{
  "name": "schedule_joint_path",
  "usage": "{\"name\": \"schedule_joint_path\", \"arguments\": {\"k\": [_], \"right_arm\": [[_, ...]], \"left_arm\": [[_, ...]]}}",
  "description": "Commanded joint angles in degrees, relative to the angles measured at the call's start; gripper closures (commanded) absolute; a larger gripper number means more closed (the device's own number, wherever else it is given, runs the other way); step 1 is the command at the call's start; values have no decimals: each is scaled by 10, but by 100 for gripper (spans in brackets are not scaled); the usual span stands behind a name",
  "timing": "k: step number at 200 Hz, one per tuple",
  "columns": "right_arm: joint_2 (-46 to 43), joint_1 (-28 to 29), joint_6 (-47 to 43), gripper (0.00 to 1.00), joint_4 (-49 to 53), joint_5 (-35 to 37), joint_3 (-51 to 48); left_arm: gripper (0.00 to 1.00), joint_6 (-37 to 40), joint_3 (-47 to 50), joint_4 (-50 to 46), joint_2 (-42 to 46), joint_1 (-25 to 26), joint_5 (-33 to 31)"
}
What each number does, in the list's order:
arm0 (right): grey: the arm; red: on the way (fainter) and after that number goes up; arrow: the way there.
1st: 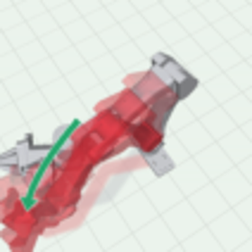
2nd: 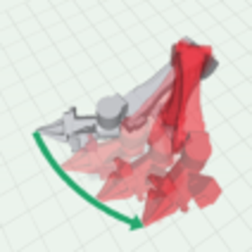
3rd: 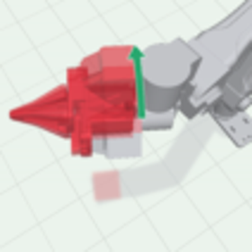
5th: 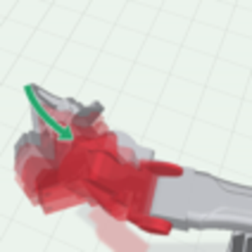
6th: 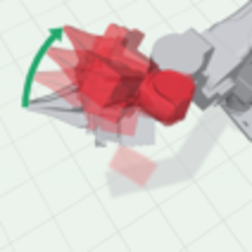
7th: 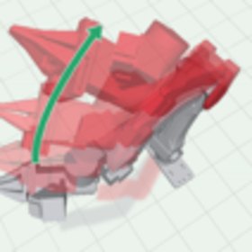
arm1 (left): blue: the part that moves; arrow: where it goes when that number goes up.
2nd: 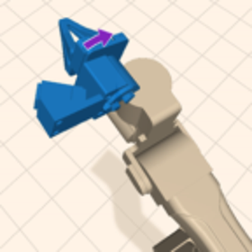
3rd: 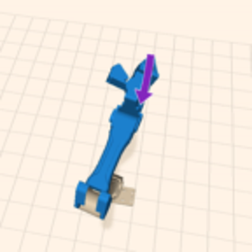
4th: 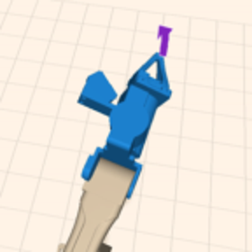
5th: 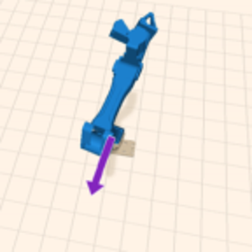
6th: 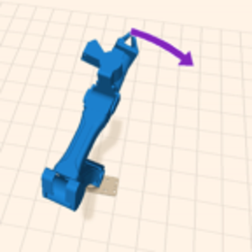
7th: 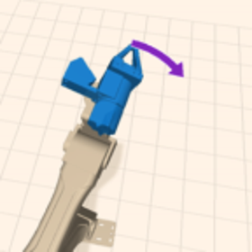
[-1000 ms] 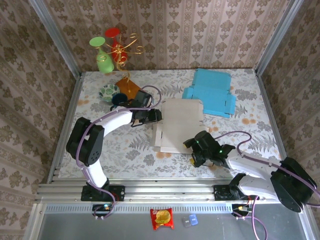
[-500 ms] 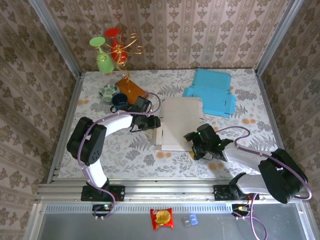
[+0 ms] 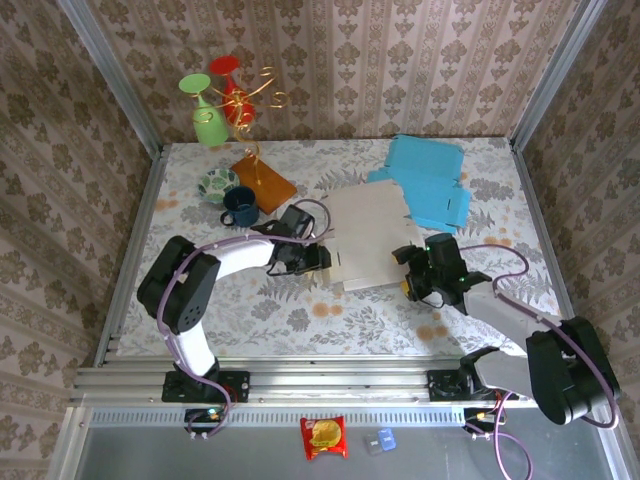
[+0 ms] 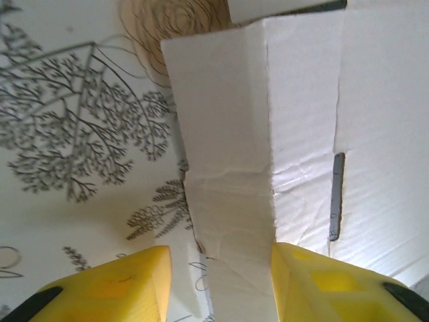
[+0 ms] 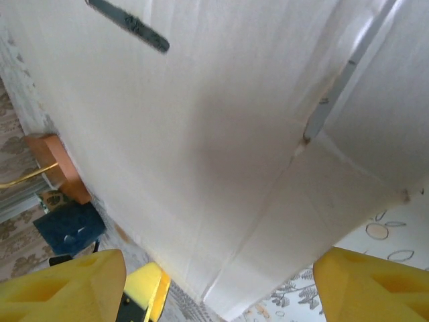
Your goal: Fold the paper box
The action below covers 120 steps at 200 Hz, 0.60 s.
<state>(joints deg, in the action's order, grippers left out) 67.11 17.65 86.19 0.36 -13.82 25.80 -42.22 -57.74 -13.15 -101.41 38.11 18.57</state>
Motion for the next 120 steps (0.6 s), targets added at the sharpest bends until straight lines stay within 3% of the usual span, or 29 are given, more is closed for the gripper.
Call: {"name": "schedule_joint_path", "arguments": {"k": [1,37,73,120], "right_arm": [[-24,0,-5,26,9,-21,-37],[-38,29,25,28,-55,-10,-81],[31,59,54,31,-168,-4,-88],[98,62,60,43,-295,10,-87]], "left_arm": [[57,-21,4,10,11,3,8],[57,-20,-1,8,5,8,9],[58,-17,-7,4,0,11,9],[60,-12,-15,-4,-9,13,11]]}}
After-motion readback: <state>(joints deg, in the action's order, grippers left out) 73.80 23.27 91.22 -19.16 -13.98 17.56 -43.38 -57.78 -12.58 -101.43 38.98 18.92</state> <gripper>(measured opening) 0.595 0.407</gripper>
